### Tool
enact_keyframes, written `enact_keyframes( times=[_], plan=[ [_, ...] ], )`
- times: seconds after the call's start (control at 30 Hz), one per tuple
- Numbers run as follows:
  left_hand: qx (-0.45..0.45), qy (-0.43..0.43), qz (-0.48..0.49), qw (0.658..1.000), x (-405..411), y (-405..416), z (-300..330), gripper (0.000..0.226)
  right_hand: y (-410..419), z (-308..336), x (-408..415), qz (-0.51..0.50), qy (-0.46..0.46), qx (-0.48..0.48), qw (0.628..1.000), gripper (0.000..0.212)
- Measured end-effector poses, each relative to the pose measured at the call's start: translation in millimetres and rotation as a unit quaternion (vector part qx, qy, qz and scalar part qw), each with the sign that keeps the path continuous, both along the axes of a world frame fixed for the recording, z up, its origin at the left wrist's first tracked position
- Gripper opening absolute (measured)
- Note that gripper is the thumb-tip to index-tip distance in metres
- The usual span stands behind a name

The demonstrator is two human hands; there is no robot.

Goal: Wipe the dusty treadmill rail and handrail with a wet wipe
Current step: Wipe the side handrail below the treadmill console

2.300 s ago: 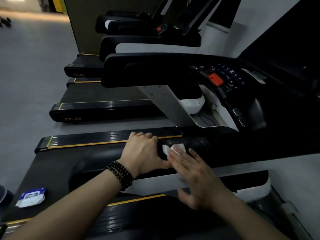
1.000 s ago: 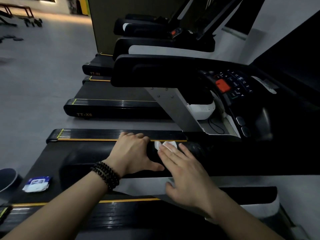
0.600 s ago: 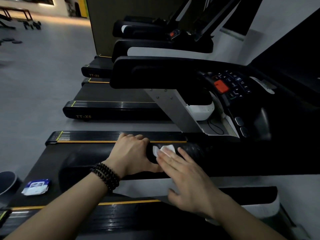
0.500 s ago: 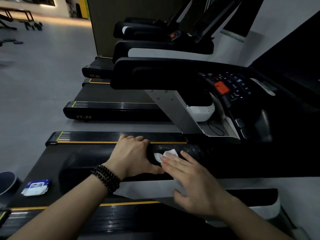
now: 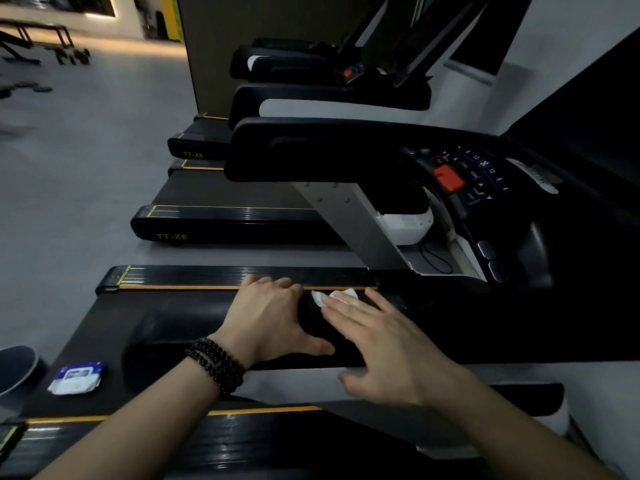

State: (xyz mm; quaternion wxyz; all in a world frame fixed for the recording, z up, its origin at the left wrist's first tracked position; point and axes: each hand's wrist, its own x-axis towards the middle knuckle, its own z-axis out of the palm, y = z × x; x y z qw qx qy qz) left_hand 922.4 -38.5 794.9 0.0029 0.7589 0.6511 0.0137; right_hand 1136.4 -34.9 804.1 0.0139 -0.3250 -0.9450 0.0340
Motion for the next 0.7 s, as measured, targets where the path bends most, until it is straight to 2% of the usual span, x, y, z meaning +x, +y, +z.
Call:
enact_keyframes(
  times=[0.2,0.27,0.4,0.53,0.7],
  plan=[
    [0.005,-0.008,-0.004,1.000,0.0,0.0,-2.4,0.092,6.2,-2.8,-23.7,0.006,-0.002,0.013,1.000,0.106],
    [0.003,-0.003,-0.004,1.000,-1.1,0.0,-2.6,0.091,-2.0,-6.4,-11.6,0.016,-0.012,0.006,1.000,0.105],
    [-0.018,-0.007,0.003,1.000,2.6,-0.9,-0.7,0.100,0.4,-3.8,14.4,-0.013,-0.034,0.049,0.998,0.104],
    [-0.028,-0.009,0.009,1.000,10.8,-0.5,3.1,0.094,6.4,-0.5,-1.9,-0.022,-0.037,0.049,0.998,0.111],
    [-0.031,-0.016,0.008,0.999,15.8,2.4,2.3,0.091,-7.7,-4.7,23.6,-0.009,-0.046,0.018,0.999,0.103]
  ],
)
